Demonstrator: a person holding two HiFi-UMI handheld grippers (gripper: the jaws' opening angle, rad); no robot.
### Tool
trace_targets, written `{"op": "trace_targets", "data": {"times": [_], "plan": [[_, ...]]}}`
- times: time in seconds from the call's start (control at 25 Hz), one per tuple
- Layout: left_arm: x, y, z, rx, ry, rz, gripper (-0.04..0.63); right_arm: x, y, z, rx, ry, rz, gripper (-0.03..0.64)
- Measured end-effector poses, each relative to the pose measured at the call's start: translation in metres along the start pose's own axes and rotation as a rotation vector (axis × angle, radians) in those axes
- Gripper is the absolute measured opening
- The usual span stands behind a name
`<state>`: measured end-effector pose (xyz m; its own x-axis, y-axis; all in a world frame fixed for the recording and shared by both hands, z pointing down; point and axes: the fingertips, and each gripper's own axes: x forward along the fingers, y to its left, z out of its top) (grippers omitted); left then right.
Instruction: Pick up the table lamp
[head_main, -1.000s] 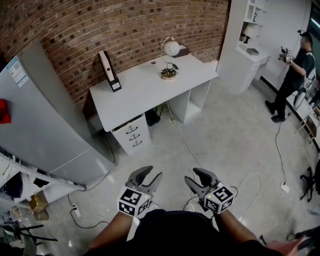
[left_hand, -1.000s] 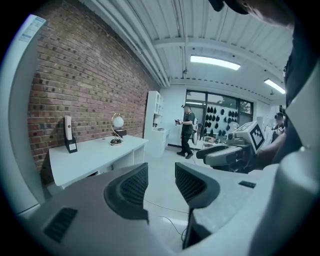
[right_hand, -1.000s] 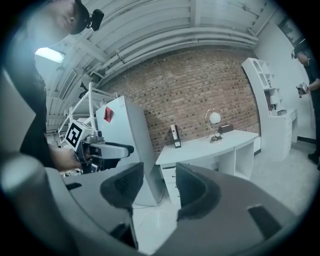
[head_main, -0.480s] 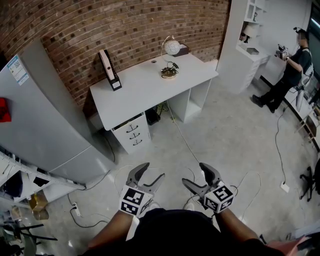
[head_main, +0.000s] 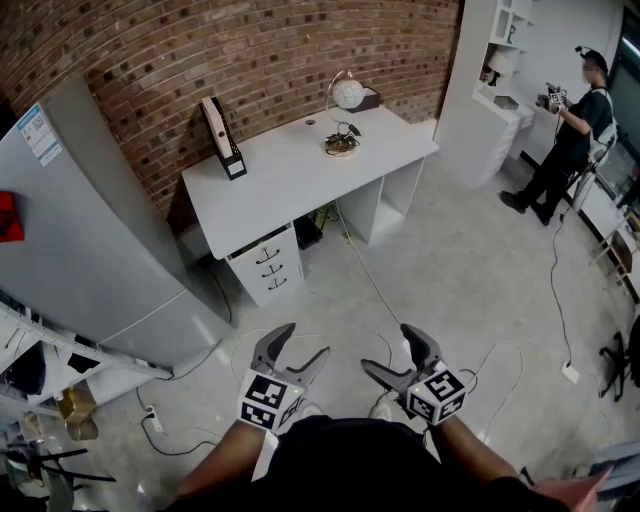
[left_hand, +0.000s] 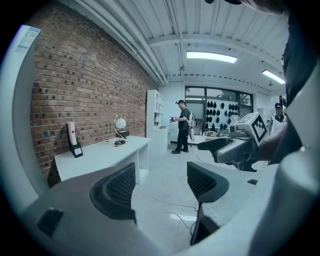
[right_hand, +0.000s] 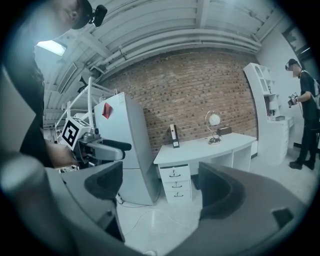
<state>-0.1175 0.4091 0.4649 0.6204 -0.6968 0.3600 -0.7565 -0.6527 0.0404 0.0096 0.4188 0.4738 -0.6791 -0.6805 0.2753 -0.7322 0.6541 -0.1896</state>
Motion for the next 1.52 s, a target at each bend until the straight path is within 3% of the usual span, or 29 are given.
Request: {"op": "trace_targets", "data": {"times": [0.8, 1.12, 1.52], "plan": [[-0.031, 0.059, -0.021, 0.016, -0.008, -0.04, 0.31, 0.047, 0.051, 0.001, 0.045, -0.052, -0.033, 0.496], [-0.04, 0.067, -0.03, 0.004, -0.005, -0.059, 0.336, 0.056, 0.062, -0.006, 0.02, 0.016, -0.058, 0.534], [-0.023, 0.076, -0.043, -0.022, 0.034, -0.065, 0.336, 0.075, 0.048, -0.006, 0.026, 0.04, -0.047, 0.525]]}}
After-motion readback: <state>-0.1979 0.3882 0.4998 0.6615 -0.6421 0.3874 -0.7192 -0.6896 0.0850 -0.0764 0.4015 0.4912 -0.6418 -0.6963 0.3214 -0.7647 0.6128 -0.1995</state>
